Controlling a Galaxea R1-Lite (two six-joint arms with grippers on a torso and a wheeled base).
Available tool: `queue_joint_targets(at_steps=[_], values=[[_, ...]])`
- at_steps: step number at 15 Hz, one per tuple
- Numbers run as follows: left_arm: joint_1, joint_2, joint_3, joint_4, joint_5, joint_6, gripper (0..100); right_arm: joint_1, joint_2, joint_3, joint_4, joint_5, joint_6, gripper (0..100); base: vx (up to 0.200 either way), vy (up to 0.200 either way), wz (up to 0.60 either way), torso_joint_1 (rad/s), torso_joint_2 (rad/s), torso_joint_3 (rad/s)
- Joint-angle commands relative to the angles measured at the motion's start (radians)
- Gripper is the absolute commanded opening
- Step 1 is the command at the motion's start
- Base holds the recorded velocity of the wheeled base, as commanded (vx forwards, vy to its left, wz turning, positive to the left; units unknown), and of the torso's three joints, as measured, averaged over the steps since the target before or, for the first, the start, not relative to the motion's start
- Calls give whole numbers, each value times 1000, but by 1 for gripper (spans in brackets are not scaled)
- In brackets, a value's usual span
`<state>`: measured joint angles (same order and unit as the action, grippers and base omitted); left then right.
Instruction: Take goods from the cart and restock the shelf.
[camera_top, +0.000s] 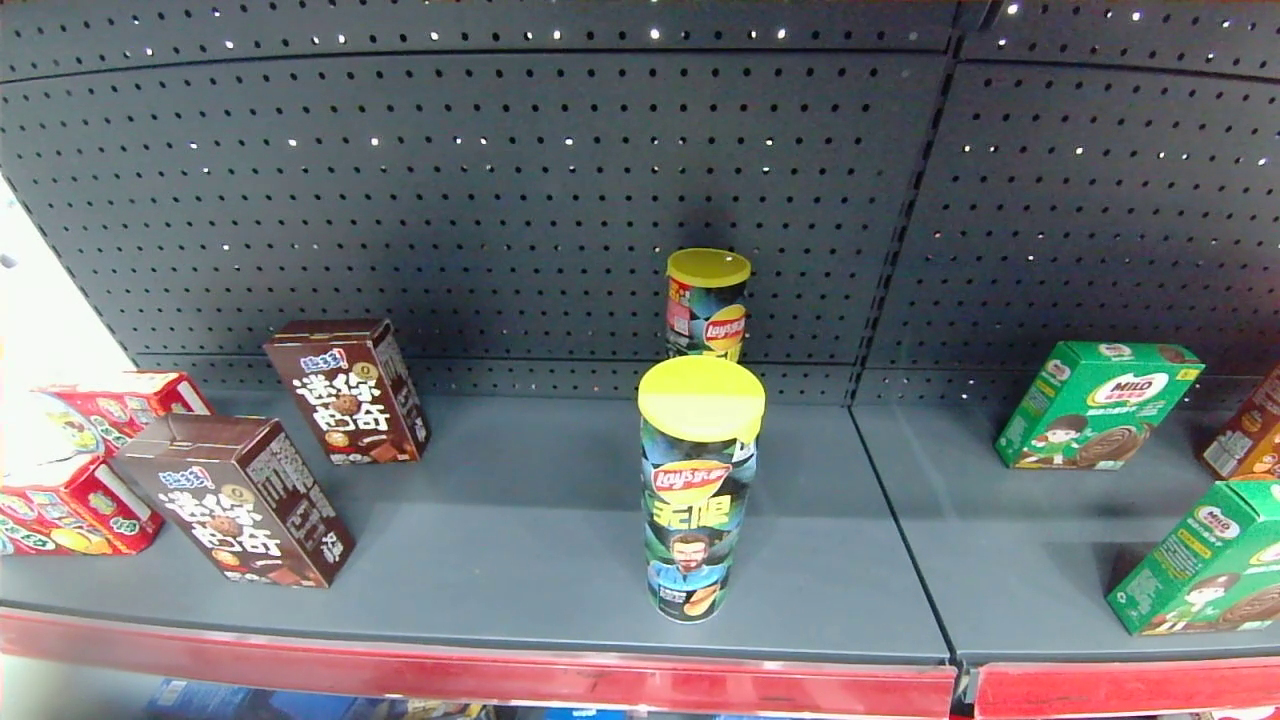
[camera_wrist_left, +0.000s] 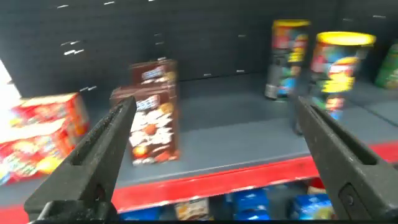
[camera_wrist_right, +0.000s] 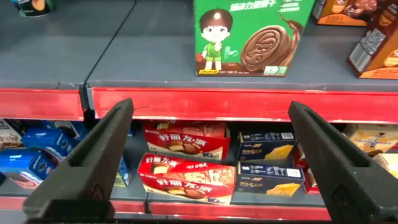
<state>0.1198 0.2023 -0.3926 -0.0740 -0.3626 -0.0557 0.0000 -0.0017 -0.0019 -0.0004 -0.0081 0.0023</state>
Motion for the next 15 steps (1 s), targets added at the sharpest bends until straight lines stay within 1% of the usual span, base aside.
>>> queue_joint_targets(at_steps=[1, 2, 3, 4, 5, 6, 8, 9, 10, 11, 12, 13, 14, 15], values=[[-6, 175, -108, -10, -33, 1, 100, 0, 2, 2, 0, 0, 1, 100, 0, 0, 0, 0, 0, 0], [-14, 266, -178, -10, -85, 2, 100, 0, 2, 2, 0, 0, 1, 100, 0, 0, 0, 0, 0, 0], [-17, 327, -210, -12, -153, 4, 100, 0, 2, 2, 0, 0, 1, 100, 0, 0, 0, 0, 0, 0], [-17, 359, -213, -12, -217, 19, 100, 0, 2, 2, 0, 0, 1, 100, 0, 0, 0, 0, 0, 0], [-17, 379, -209, -7, -266, 54, 100, 0, 2, 2, 0, 0, 1, 100, 0, 0, 0, 0, 0, 0], [-17, 381, -207, -4, -280, 68, 100, 0, 2, 2, 0, 0, 1, 100, 0, 0, 0, 0, 0, 0], [-19, 384, -206, 5, -358, 74, 100, 0, 2, 2, 0, 0, 1, 100, 0, 0, 0, 0, 0, 0], [-69, 393, -204, 5, -392, 76, 100, 0, 2, 2, 0, 0, 1, 100, 0, 0, 0, 0, 0, 0], [-103, 404, -203, 10, -391, 76, 100, 0, 2, 2, 0, 0, 1, 100, 0, 0, 0, 0, 0, 0], [-158, 431, -198, 16, -378, 79, 100, 0, 2, 2, 0, 0, -1, 100, 0, 0, 0, 0, 0, 0], [-258, 483, -177, 11, -352, 80, 100, 0, 2, 2, 0, 0, 1, 100, 0, 0, 0, 0, 0, 0], [-319, 505, -163, 10, -349, 79, 100, 0, 2, 2, 0, 0, 1, 100, 0, 0, 0, 0, 0, 0], [-367, 523, -144, 7, -348, 79, 100, 0, 2, 2, 0, 0, 1, 100, 0, 0, 0, 0, 0, 0], [-379, 536, -140, 2, -348, 79, 100, 0, 2, 2, 0, 0, 1, 100, 0, 0, 0, 0, 0, 0]])
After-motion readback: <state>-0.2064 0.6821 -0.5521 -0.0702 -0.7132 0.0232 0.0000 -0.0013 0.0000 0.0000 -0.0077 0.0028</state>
